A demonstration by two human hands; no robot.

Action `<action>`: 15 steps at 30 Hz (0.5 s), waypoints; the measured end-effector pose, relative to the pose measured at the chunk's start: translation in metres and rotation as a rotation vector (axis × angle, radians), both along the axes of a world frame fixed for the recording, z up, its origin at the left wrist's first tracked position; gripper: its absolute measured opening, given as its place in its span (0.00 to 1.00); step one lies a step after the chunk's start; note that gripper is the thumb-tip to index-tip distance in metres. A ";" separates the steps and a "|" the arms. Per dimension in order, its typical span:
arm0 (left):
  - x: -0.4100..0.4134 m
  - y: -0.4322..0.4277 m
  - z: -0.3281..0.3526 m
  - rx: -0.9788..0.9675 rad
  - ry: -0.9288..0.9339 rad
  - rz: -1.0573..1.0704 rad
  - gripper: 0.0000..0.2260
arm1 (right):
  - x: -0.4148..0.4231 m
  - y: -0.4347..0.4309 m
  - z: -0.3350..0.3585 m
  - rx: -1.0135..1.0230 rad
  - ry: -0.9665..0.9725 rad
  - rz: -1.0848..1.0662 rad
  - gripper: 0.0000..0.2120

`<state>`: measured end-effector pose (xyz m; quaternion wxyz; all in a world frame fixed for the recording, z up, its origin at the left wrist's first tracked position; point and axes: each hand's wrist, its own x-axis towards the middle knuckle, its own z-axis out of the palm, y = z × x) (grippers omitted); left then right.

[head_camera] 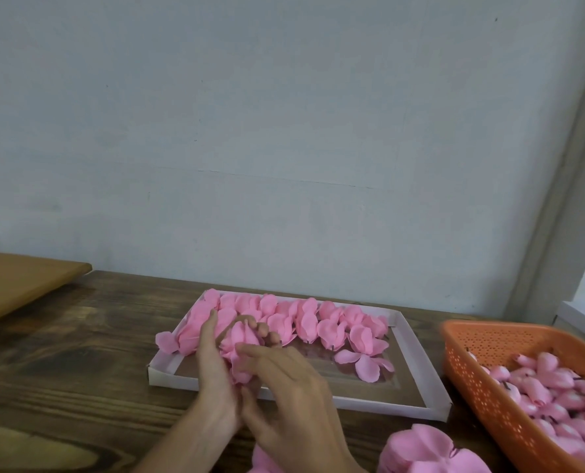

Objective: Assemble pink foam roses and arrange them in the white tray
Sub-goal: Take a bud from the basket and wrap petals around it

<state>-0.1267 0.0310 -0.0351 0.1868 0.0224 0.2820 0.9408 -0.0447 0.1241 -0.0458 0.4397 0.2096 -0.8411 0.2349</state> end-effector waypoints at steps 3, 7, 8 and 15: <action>-0.004 -0.003 -0.002 -0.050 -0.032 -0.023 0.23 | 0.001 0.002 0.003 0.081 -0.036 -0.067 0.15; -0.006 -0.001 -0.009 -0.086 -0.101 -0.042 0.23 | 0.002 0.007 0.007 0.105 -0.074 -0.127 0.13; -0.008 0.000 -0.011 -0.078 -0.128 -0.050 0.23 | 0.003 0.009 0.008 0.104 -0.080 -0.135 0.12; -0.005 0.003 -0.012 -0.053 -0.209 -0.119 0.30 | 0.005 0.012 0.011 0.117 -0.092 -0.180 0.07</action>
